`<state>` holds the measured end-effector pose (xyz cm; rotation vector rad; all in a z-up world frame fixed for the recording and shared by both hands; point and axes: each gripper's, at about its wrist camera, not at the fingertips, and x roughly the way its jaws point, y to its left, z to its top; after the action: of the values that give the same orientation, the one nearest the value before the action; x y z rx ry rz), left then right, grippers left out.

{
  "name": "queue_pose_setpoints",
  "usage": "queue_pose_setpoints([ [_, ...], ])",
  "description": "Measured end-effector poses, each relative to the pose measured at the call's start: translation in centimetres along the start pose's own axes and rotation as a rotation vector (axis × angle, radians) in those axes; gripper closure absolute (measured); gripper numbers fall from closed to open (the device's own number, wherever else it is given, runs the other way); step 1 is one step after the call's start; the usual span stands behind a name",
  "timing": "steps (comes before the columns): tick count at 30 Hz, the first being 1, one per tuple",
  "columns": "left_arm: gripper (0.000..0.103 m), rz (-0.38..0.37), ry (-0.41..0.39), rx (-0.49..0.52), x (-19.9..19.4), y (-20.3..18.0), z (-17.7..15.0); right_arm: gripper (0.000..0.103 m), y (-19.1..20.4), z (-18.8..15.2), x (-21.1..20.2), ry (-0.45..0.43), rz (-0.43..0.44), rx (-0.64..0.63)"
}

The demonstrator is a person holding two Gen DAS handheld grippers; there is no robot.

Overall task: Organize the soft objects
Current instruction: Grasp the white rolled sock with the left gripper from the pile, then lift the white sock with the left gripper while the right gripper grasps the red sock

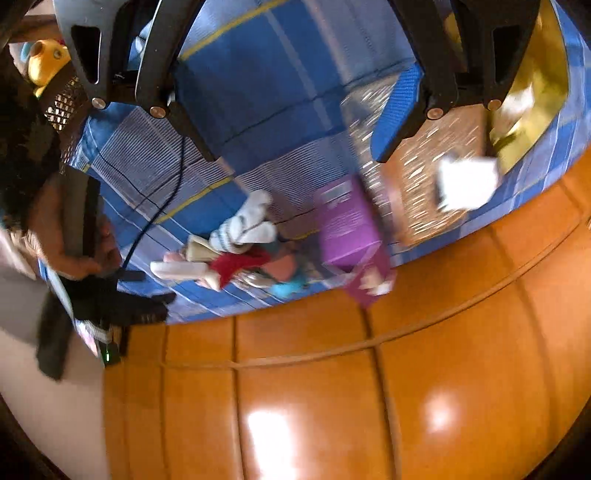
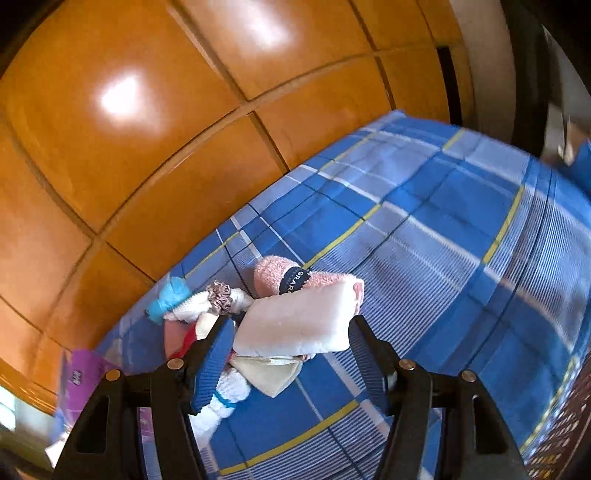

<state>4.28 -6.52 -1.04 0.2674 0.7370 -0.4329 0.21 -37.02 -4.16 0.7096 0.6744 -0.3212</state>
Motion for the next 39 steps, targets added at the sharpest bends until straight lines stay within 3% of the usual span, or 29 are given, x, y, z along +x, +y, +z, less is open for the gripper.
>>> queue_pose_setpoints([
  [7, 0.02, -0.072, 0.033, 0.146, 6.9, -3.8, 4.0, 0.038, -0.9, -0.1, 1.5, 0.074, 0.05, 0.075],
  [13, 0.02, -0.137, 0.076, 0.125, 12.3, -4.7, 6.9, 0.038, -1.1, -0.2, 1.8, 0.099, 0.092, 0.092],
  [23, 0.02, -0.092, 0.14, 0.252, 19.9, -7.0, 8.2, 0.037, -1.6, -0.4, 2.1, 0.134, 0.143, 0.135],
  [25, 0.032, -0.088, 0.162, 0.24, 21.3, -6.8, 8.0, 0.037, -1.4, -0.5, 2.2, 0.139, 0.147, 0.13],
  [26, 0.049, -0.105, 0.173, 0.223, 21.8, -6.7, 7.9, 0.037, -1.4, -0.5, 2.2, 0.142, 0.147, 0.128],
  [30, 0.068, -0.157, 0.173, 0.166, 21.1, -6.5, 6.7, 0.037, -1.4, -0.6, 2.2, 0.136, 0.147, 0.124],
  [34, 0.07, -0.19, 0.178, 0.08, 18.3, -5.3, 4.5, 0.037, -1.2, -0.6, 2.1, 0.125, 0.142, 0.104],
  [39, 0.069, -0.176, 0.176, 0.008, 13.8, -3.5, 0.1, 0.037, 0.1, -1.0, 2.4, 0.141, 0.13, 0.03],
])
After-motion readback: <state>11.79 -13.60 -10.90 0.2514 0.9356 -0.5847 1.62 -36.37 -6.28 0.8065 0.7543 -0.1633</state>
